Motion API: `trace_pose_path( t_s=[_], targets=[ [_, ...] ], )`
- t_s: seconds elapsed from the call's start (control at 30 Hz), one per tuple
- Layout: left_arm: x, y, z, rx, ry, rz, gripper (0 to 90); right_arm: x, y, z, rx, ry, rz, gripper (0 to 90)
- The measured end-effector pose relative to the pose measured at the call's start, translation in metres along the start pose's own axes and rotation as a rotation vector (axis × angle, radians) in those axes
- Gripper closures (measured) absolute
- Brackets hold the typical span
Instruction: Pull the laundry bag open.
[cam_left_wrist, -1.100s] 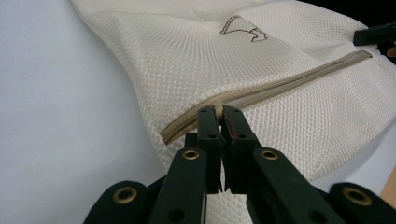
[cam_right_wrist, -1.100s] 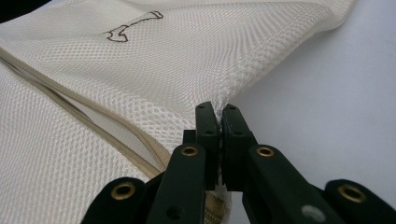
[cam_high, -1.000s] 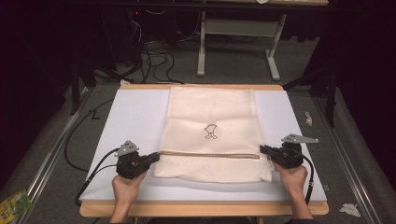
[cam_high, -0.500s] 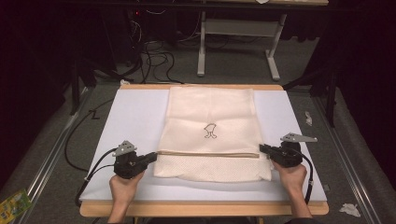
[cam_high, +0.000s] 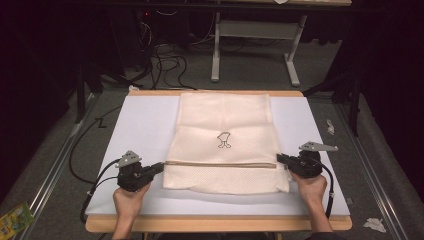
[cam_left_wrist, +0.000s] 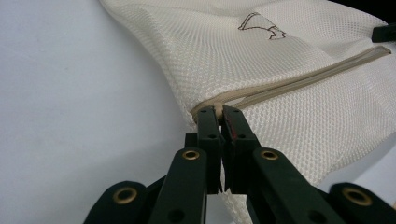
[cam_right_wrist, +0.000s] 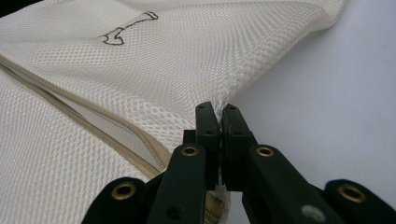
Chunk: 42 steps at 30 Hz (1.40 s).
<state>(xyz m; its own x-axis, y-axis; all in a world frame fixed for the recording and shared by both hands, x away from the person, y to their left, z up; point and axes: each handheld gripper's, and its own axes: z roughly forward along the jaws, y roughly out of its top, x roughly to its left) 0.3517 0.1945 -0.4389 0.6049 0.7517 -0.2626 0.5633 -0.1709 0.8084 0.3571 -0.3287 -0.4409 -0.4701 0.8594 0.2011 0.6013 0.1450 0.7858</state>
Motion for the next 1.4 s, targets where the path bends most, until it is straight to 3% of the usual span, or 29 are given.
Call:
trace_pose_path(
  t_s=[0.3,0.33,0.4,0.53,0.73,1.17,1.4],
  targets=[
    [0.004,-0.001,-0.003,0.009,0.014,-0.002,87.3,0.001,0.002,0.002,0.000,-0.006,-0.010,88.9],
    [0.006,-0.002,-0.002,0.017,0.030,-0.002,87.4,0.002,0.002,0.002,0.001,-0.006,-0.010,89.0],
    [0.011,-0.004,-0.001,0.021,0.024,-0.025,87.4,0.001,0.002,0.002,0.002,-0.014,-0.009,89.1],
    [0.010,-0.008,0.000,0.037,0.037,-0.010,87.4,0.002,0.001,0.003,0.013,-0.018,-0.006,89.1],
    [0.008,-0.006,-0.003,0.023,-0.002,-0.027,87.2,0.001,0.000,0.000,0.009,-0.019,-0.003,88.9],
    [0.002,-0.005,-0.006,0.022,-0.017,-0.014,86.9,0.003,-0.007,0.001,0.040,-0.006,0.006,88.2],
    [0.000,-0.006,-0.006,0.046,-0.019,-0.007,86.7,0.001,-0.012,0.005,0.067,-0.004,0.014,87.4]
  ],
)
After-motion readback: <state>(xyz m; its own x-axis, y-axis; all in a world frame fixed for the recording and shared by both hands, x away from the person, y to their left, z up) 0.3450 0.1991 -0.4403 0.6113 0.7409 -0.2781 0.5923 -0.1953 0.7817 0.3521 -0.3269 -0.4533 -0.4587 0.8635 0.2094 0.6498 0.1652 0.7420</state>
